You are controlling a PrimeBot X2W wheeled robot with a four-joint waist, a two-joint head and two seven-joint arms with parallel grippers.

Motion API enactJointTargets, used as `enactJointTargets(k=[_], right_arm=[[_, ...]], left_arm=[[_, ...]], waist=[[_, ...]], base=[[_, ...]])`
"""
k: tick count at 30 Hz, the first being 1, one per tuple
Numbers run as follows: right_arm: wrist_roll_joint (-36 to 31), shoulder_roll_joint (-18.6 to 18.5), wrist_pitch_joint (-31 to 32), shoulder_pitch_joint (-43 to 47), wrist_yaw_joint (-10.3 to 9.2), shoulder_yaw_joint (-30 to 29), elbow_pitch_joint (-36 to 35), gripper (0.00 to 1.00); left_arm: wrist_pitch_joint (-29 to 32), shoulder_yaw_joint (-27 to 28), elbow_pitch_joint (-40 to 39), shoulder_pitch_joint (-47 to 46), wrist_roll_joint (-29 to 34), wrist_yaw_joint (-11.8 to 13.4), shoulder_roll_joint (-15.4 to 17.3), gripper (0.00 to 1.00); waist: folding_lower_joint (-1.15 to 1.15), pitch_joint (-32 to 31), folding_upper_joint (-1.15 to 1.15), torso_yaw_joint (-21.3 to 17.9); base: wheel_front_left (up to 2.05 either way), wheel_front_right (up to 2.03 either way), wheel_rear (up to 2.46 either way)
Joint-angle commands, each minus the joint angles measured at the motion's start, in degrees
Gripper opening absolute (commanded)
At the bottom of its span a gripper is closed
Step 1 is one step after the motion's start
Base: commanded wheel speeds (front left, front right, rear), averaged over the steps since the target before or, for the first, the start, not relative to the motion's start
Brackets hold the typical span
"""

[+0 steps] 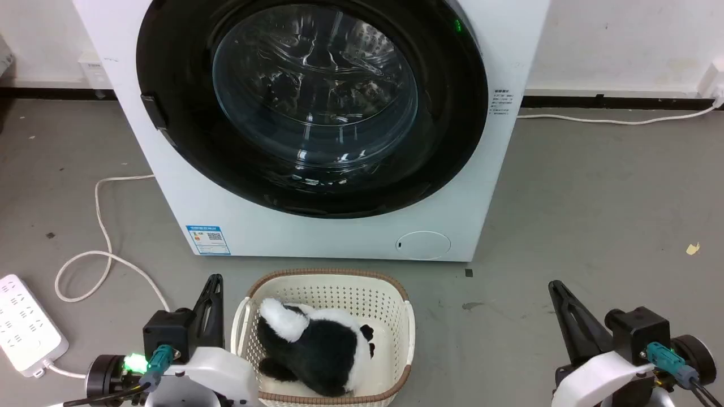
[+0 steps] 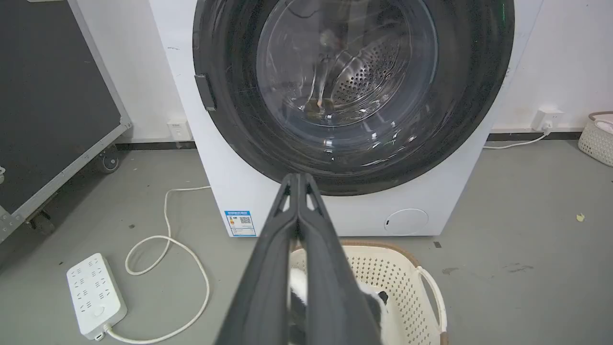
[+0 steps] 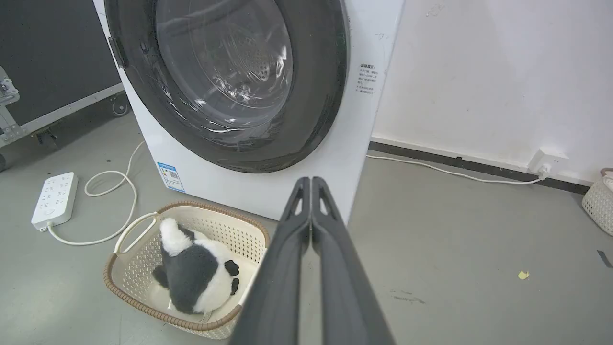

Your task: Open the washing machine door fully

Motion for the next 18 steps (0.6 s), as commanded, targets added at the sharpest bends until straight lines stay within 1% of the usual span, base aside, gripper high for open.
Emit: enactJointTargets(k=[1,18], right_arm=[[-0.4,0.2,0.0,-0.1,-0.04,-0.1,-0.2,0.00],[-0.4,0.2,0.0,-0.1,-0.04,-0.1,-0.2,0.00]], left_arm=[[0.0,0.0,-0.2,1.0,0.5,-0.3,0.1,0.00],[0.0,0.0,-0.2,1.0,0.5,-0.3,0.1,0.00]], waist=[[0.00,0.0,0.00,0.0],[0.00,0.0,0.00,0.0]], base=[[0.00,0.00,0.00],[0.00,0.00,0.00]])
